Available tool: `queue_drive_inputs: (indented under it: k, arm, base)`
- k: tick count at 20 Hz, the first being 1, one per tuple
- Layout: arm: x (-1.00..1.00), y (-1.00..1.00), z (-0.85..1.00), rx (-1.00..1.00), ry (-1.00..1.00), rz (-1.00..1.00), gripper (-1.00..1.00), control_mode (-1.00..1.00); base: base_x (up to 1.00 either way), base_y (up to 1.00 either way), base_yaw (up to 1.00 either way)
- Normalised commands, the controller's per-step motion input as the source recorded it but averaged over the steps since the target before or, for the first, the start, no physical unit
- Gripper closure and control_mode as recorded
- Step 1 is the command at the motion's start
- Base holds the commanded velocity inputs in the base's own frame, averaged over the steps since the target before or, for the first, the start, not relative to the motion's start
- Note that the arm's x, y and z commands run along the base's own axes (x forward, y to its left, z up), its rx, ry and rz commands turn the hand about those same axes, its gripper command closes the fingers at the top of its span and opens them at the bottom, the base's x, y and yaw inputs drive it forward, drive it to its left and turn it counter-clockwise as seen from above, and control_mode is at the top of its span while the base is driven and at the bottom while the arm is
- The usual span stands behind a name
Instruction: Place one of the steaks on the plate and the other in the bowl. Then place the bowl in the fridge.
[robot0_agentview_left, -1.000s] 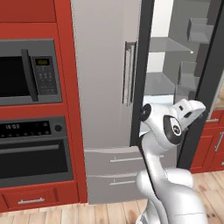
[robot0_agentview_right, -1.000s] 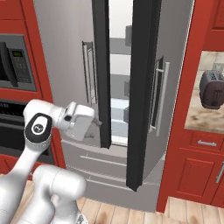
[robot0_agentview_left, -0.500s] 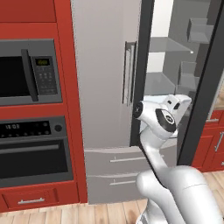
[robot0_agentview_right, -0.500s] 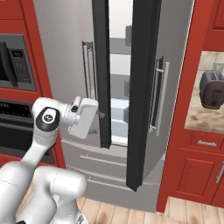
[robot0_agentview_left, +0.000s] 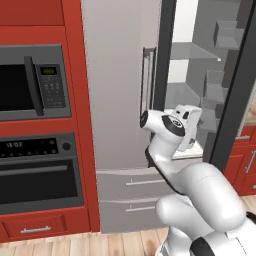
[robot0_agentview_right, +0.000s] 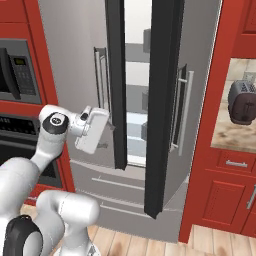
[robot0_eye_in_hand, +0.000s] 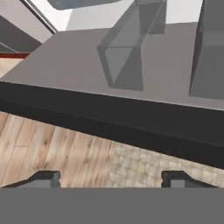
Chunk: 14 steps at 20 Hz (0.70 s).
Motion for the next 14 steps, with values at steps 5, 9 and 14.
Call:
queue_drive_inputs:
  k: [5,9,14]
  arm:
    - [0.13,0.02,-0.06,0.00,0.09,0.00,1.00,-1.00]
    - [0.14,-0.01,-0.11,0.00,0.07,0.00,1.00,-1.00]
    - [0.25,-0.13,-0.16,0.00,0.05,0.00,1.00,-1.00]
  base:
    - [0.00,0.00,0.00]
    - [0.00,0.00,0.00]
    - [0.00,0.00,0.00]
